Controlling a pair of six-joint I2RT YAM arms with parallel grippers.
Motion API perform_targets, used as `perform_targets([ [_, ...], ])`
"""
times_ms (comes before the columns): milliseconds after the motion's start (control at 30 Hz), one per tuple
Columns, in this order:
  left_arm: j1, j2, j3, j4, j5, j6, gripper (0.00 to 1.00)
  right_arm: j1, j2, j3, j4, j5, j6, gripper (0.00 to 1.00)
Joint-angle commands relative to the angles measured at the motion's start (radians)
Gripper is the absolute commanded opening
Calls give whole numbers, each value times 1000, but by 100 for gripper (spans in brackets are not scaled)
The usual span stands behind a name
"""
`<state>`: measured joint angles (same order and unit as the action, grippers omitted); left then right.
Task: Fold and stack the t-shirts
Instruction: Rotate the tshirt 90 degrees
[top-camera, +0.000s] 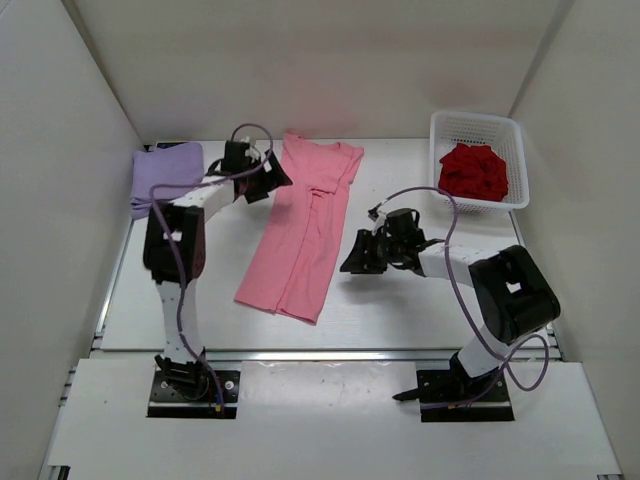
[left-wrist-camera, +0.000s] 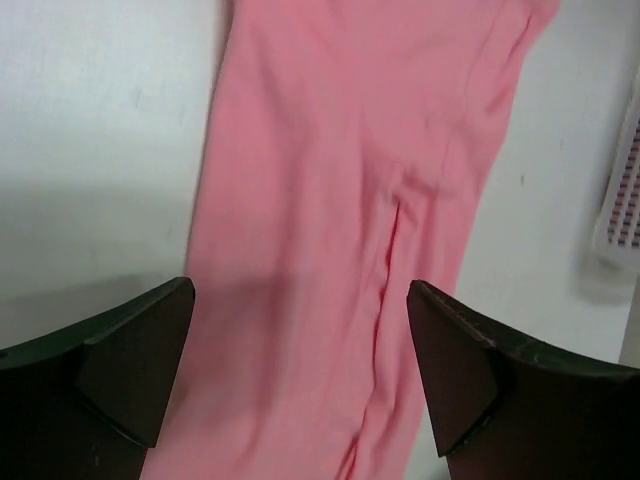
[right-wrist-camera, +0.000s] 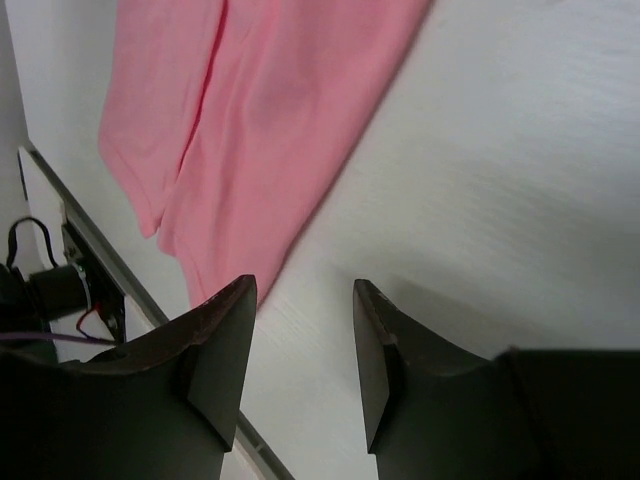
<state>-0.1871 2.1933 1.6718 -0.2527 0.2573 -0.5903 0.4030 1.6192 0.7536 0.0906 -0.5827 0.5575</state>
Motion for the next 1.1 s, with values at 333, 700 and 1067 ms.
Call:
perform_targets([
  [333, 51, -756, -927, 104, -124, 15, 14, 184, 128, 70, -15, 90, -48, 40],
  [700, 9, -944, -1069, 58, -60, -55, 12, 120, 177, 18, 49, 26, -19, 1],
  [1067, 20, -1006, -1073, -74, -130, 44, 42, 52, 27, -76, 8, -9, -41, 30],
])
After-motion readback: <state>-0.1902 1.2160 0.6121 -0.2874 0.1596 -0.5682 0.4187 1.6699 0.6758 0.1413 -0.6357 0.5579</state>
